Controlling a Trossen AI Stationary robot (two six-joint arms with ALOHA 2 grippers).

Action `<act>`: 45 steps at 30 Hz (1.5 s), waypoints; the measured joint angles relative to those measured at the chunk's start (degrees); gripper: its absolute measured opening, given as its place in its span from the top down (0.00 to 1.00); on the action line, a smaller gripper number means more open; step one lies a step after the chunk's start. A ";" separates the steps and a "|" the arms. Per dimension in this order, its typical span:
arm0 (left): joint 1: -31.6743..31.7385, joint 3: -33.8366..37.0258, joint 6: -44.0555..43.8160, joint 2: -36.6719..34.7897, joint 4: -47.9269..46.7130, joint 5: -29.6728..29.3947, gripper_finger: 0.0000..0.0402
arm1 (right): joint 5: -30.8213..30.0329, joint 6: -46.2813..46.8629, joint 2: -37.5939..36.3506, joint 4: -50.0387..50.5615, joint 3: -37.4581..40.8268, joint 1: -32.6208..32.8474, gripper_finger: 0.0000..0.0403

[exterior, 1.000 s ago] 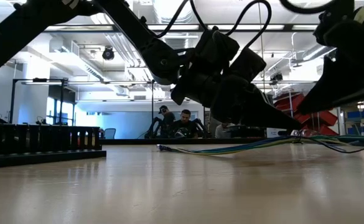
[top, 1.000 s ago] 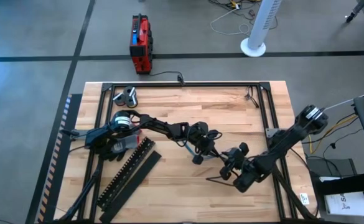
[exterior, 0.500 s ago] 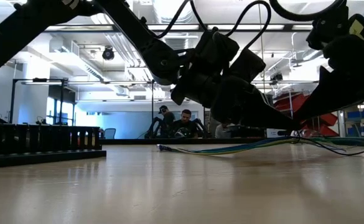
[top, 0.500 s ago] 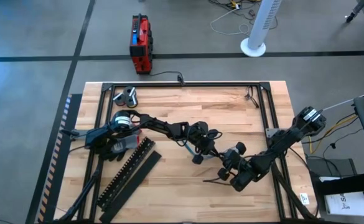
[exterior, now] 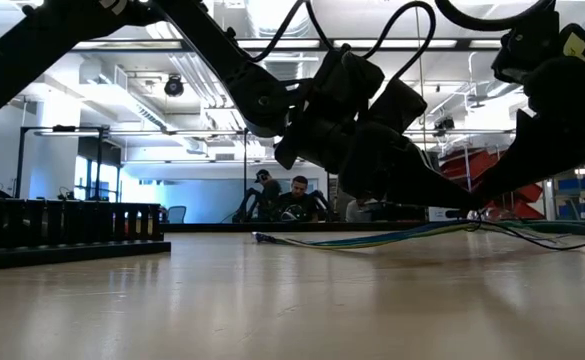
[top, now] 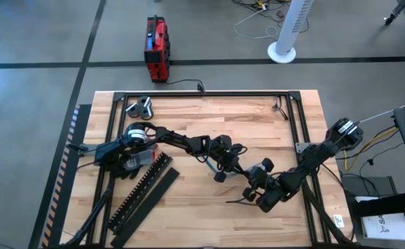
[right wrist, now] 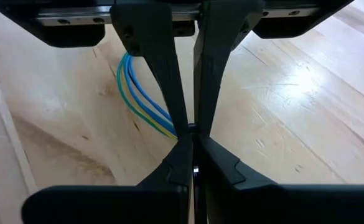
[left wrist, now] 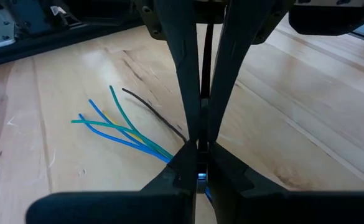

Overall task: Ziptie cables
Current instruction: Wrap the cable wires with the black zip tie

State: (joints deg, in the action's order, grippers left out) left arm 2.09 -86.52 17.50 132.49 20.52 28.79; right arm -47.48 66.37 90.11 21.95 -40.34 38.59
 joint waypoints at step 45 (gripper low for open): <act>-0.02 0.01 -0.15 -0.11 0.50 0.17 0.98 | 7.68 -16.33 -27.74 18.71 -9.76 0.15 1.00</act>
State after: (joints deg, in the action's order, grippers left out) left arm 2.07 -86.51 17.35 132.38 21.02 28.96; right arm -39.80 50.04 62.37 40.67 -50.10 38.74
